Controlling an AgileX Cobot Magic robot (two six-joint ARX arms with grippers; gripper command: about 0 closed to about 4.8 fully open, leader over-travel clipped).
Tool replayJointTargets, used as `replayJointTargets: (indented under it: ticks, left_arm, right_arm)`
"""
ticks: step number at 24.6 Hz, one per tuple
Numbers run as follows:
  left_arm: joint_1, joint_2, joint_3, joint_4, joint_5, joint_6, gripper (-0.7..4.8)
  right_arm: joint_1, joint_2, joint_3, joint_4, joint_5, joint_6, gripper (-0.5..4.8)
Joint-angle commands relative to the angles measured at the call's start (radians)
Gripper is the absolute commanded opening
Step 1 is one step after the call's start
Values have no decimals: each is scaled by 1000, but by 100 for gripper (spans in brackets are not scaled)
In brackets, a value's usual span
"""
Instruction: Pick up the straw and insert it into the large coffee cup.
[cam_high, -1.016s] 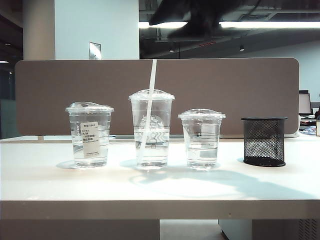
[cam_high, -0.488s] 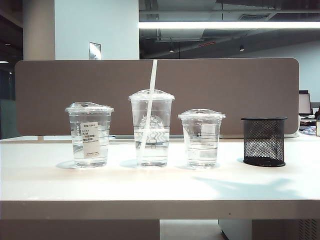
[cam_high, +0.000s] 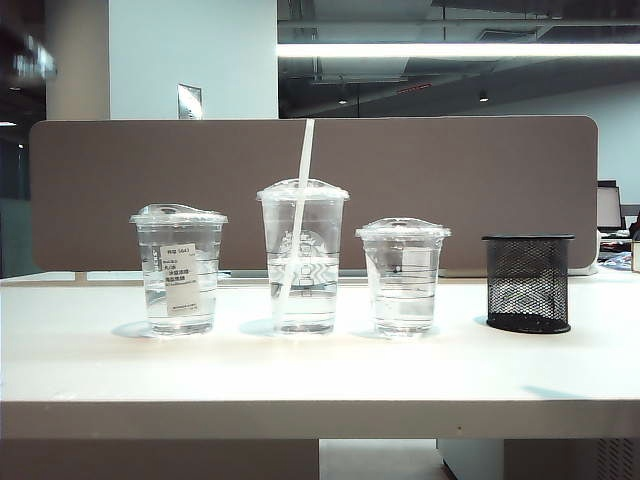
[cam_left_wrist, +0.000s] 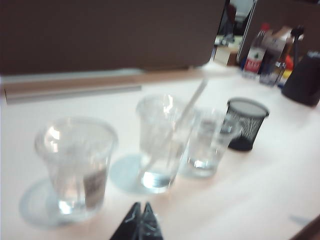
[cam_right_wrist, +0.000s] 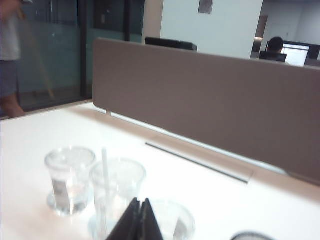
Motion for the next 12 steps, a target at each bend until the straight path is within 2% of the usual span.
replayJointTargets:
  ticks: [1, 7, 12]
  left_arm:
    - [-2, -1, -50, 42, -10, -7, -5]
    - [-2, 0, -112, 48, -163, -89, -5]
    - [-2, 11, -151, 61, -158, -85, -4]
  right_arm:
    - [1, -66, -95, 18, 22, 26, -5]
    - [2, -179, -291, 73, 22, 109, -5]
    - [2, -243, -381, 69, 14, 110, -5]
